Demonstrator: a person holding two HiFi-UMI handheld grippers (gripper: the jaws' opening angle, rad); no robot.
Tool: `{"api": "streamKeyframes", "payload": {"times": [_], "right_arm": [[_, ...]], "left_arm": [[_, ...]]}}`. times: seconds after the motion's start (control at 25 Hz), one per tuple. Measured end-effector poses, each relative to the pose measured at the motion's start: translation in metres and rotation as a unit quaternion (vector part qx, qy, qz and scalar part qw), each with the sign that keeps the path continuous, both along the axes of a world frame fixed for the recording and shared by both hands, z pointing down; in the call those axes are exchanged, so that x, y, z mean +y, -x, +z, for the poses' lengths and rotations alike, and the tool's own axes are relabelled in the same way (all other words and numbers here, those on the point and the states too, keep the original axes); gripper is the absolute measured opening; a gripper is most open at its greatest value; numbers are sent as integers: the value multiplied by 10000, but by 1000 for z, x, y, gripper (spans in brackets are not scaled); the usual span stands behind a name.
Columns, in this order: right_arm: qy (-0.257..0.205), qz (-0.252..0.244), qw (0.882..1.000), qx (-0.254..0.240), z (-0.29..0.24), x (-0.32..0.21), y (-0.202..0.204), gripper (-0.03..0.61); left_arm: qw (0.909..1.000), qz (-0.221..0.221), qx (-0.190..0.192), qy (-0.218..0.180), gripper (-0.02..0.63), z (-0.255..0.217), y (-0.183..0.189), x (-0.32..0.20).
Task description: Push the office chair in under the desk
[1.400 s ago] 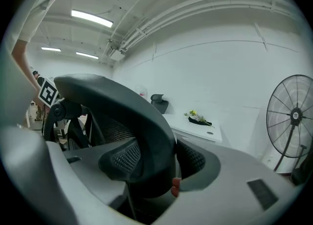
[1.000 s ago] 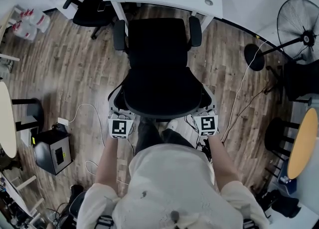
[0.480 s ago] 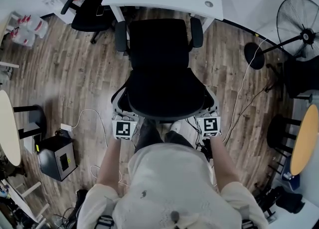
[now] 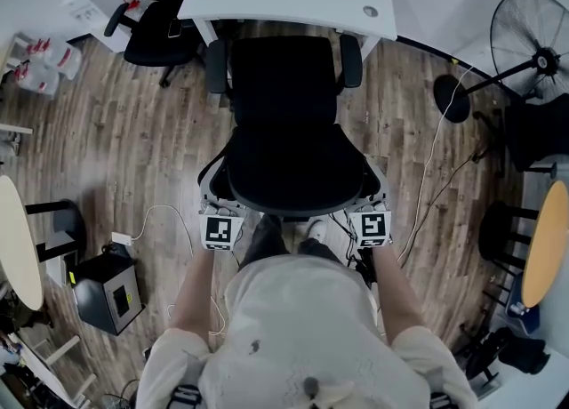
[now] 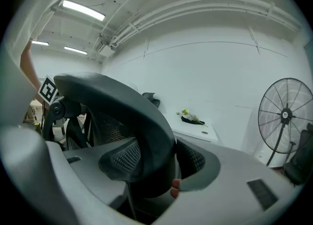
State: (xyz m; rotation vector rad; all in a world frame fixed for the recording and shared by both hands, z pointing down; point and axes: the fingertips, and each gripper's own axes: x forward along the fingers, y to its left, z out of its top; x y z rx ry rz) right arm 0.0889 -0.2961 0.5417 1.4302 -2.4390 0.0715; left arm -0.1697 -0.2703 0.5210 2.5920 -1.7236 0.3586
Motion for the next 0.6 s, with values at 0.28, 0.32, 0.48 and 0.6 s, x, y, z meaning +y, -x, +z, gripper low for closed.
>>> {"api": "streamKeyframes", "payload": {"times": [0.28, 0.32, 0.48, 0.6], "right_arm": [[-18, 172, 9998, 30, -3, -9, 22, 238], [-22, 190, 9998, 15, -4, -11, 26, 238], [-15, 292, 9996, 4, -3, -18, 36, 238], [-6, 334, 9994, 39, -1, -23, 43, 236]], "left_arm": [[9998, 174, 80, -38, 304, -4, 20, -18], [9998, 187, 59, -19, 304, -3, 24, -20], [9997, 262, -14, 15, 304, 1, 35, -31], [9995, 323, -38, 35, 304, 2, 45, -40]]}}
